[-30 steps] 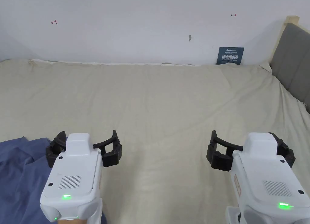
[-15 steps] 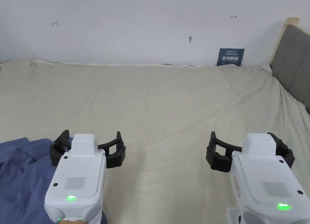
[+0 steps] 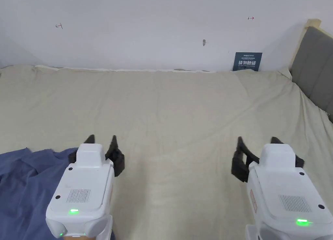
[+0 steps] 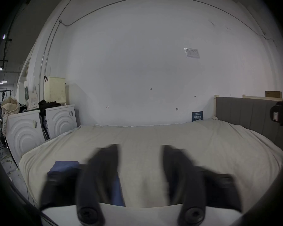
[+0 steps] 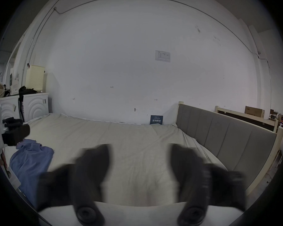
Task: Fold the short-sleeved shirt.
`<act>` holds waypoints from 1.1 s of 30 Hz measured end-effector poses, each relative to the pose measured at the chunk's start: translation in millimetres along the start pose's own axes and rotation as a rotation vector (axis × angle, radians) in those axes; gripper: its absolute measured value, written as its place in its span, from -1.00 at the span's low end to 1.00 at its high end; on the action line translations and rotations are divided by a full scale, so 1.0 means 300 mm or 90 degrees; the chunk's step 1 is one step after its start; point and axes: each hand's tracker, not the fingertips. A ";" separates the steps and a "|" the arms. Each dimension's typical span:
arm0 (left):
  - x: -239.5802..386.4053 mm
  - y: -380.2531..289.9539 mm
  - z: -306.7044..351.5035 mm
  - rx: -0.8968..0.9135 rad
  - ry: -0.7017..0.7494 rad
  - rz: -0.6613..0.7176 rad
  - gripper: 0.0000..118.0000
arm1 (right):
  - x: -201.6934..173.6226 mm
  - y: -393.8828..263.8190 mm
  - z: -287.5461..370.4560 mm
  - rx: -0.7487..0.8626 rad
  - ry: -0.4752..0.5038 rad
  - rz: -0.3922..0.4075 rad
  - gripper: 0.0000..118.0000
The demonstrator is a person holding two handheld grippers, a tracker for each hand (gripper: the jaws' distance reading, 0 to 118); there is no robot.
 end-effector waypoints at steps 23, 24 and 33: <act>-0.517 -0.056 0.197 -0.046 0.248 -0.009 -1.00 | -0.453 0.057 -0.093 0.000 0.261 0.012 -0.98; -0.562 -0.061 0.224 -0.050 0.270 -0.007 -1.00 | -0.495 0.059 -0.090 0.000 0.283 0.011 -0.98; -0.822 -0.087 0.388 -0.091 0.363 -0.003 -1.00 | -0.743 0.040 -0.034 -0.005 0.382 0.024 -0.98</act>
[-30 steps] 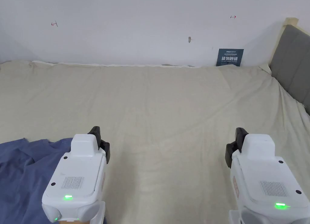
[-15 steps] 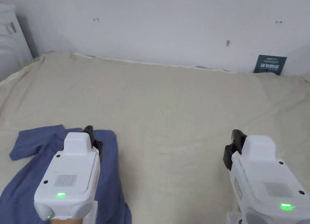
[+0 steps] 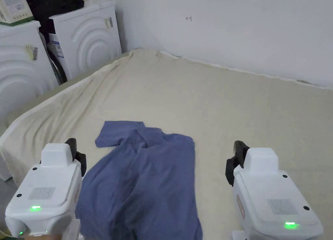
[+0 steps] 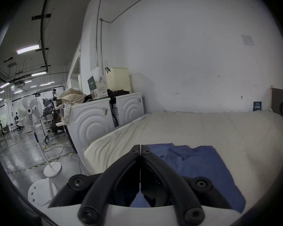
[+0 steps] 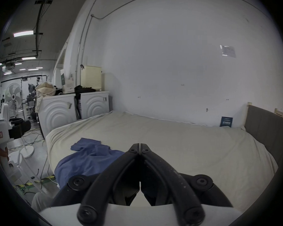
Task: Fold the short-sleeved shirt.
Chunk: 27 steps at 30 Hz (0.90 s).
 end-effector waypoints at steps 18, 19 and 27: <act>0.330 -0.069 -0.485 -0.375 -0.248 0.082 0.69 | 0.186 -0.052 -0.043 -0.052 -0.095 0.009 -0.97; 0.361 -0.085 -0.512 -0.403 -0.251 0.083 0.72 | 0.204 -0.058 -0.045 -0.056 -0.102 0.007 -0.97; 0.568 -0.278 -0.697 -0.570 -0.224 0.041 0.66 | 0.332 -0.121 -0.052 -0.103 -0.151 0.008 -0.97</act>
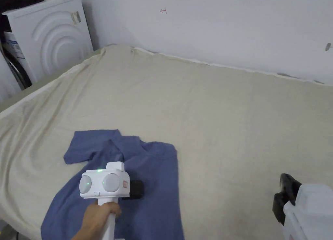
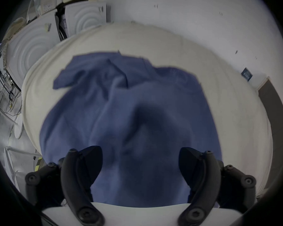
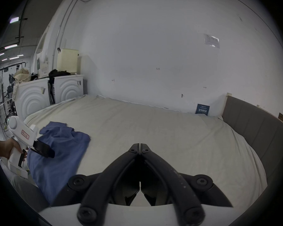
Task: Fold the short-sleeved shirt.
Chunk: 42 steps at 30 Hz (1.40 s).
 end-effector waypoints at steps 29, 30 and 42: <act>0.599 0.168 0.963 0.375 -0.303 -0.232 -0.92 | 0.404 -0.065 0.336 0.046 -0.107 -0.075 -0.97; 0.654 0.170 0.986 0.380 -0.315 -0.250 -0.92 | 0.423 -0.068 0.350 0.048 -0.115 -0.075 -0.97; 1.157 -0.036 0.819 0.273 -0.439 -0.398 -0.92 | 0.625 -0.136 0.494 0.037 -0.218 -0.086 -0.97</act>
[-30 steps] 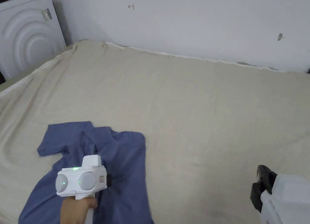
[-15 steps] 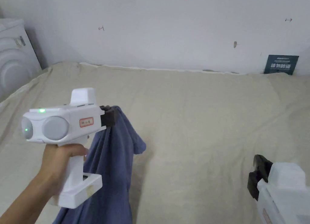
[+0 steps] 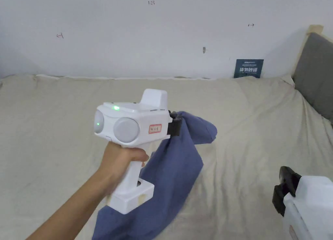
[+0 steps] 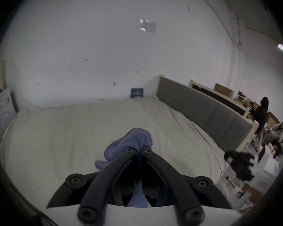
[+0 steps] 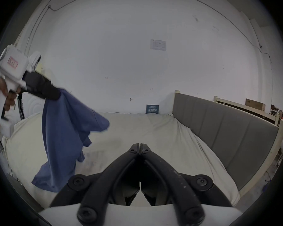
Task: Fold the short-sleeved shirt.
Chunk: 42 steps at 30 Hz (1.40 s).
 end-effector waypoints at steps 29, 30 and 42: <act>0.003 -0.364 0.017 0.015 0.116 0.032 0.96 | -0.040 0.043 0.014 0.005 0.001 -0.009 -0.97; -0.005 -0.342 0.064 0.055 0.134 0.018 0.95 | -0.047 0.059 0.017 0.013 0.002 -0.010 -0.97; -0.165 -0.311 0.370 0.296 0.380 -0.006 0.53 | -0.111 0.183 0.062 0.101 -0.001 -0.009 -0.97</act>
